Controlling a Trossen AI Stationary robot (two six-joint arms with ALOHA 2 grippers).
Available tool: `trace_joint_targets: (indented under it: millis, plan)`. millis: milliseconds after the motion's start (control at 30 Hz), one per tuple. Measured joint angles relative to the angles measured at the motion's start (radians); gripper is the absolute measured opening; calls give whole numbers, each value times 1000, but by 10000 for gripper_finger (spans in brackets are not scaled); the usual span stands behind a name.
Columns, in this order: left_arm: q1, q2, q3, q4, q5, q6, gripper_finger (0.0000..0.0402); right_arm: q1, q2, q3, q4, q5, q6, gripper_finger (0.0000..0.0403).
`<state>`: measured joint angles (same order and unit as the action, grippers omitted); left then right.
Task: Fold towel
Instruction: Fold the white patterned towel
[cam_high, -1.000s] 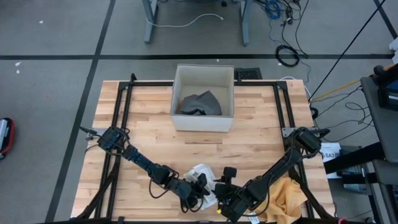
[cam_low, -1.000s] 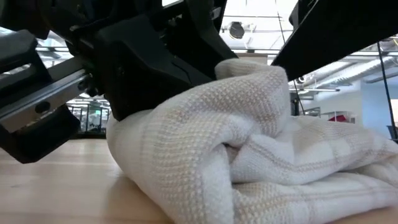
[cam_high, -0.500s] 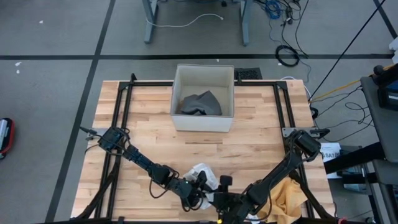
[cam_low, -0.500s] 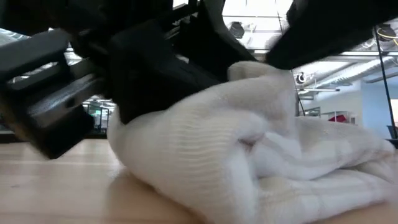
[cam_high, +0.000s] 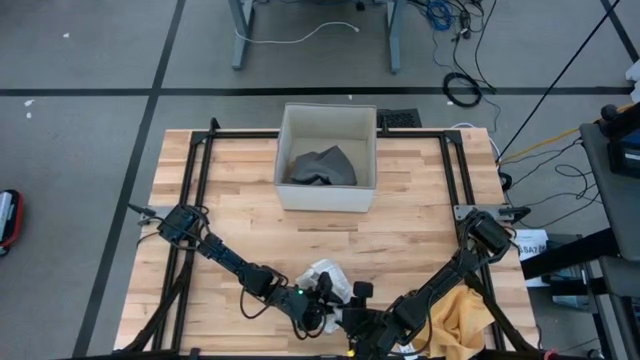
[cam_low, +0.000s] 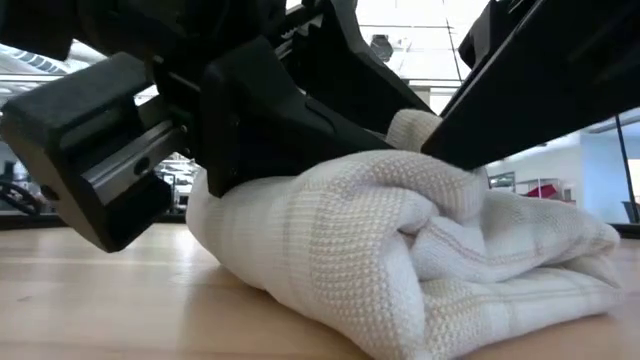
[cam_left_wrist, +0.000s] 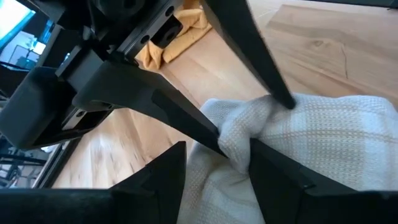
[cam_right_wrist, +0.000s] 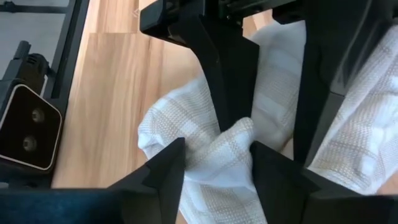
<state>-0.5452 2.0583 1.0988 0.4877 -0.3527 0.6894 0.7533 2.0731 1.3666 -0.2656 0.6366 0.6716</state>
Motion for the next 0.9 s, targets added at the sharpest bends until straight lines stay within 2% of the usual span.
trace_joint_targets:
  millis: [200, 367, 633, 900]
  plan:
    - [-14, -1, 0, -7, -49, 11, 175, 8, 0, 0, -14, 4, -2, 86]
    - [-37, -2, 0, -2, -180, 61, 175, 34, 0, 0, -39, 47, -2, 12]
    - [-78, -6, 0, 43, -437, 104, 175, 69, 0, 0, -122, 120, 116, 9]
    - [-105, -6, 0, 17, -722, 129, 175, 82, 0, 0, -166, 134, 207, 4]
